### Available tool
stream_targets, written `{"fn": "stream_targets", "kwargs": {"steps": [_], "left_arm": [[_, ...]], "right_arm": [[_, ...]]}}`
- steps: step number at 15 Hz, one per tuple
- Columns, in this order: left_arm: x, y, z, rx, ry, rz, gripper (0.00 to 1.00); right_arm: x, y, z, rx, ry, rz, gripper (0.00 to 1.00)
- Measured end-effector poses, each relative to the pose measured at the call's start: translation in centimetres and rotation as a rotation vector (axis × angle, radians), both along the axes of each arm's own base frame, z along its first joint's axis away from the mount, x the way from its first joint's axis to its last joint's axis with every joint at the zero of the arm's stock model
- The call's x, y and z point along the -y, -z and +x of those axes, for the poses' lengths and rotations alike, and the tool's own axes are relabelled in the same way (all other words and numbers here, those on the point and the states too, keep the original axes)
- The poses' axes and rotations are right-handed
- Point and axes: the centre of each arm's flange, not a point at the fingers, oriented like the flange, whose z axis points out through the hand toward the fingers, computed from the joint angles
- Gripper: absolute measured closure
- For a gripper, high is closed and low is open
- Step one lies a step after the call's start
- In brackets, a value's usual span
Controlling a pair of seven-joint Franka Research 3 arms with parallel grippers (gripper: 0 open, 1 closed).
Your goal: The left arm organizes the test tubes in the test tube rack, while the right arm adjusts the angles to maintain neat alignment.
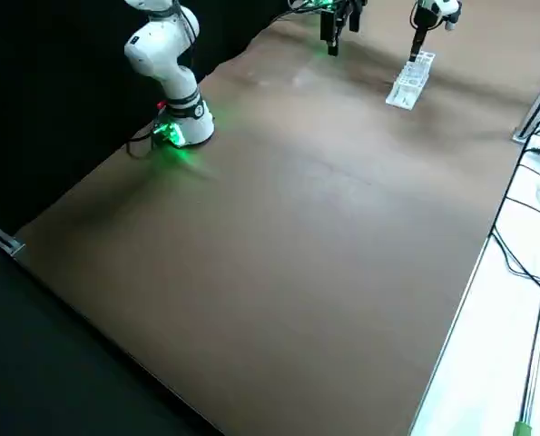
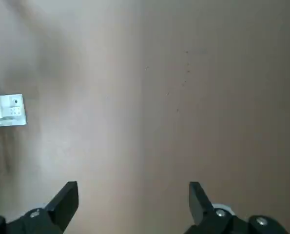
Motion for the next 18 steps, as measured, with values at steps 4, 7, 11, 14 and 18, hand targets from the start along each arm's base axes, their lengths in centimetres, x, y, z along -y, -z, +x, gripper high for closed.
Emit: {"fn": "stream_targets", "kwargs": {"steps": [4,7,11,14,18], "left_arm": [[0.02,-0.04,0.02,0.001,0.0,-0.001,0.55],[0.1,-0.12,0.01,0.003,0.001,-0.003,0.59],[0.35,-0.12,-0.19,0.003,0.005,-0.005,0.61],[0.37,0.05,-0.21,0.001,0.006,-0.004,0.62],[0.54,0.21,-0.34,0.0,0.008,-0.004,0.64]], "right_arm": [[0.0,0.0,0.0,0.0,0.0,0.0,0.0],[0.0,0.0,0.0,0.0,0.0,0.0,0.0],[0.0,0.0,0.0,0.0,0.0,0.0,0.0],[0.0,0.0,0.0,0.0,0.0,0.0,0.0],[0.0,0.01,0.0,0.0,0.0,0.0,0.0]]}}
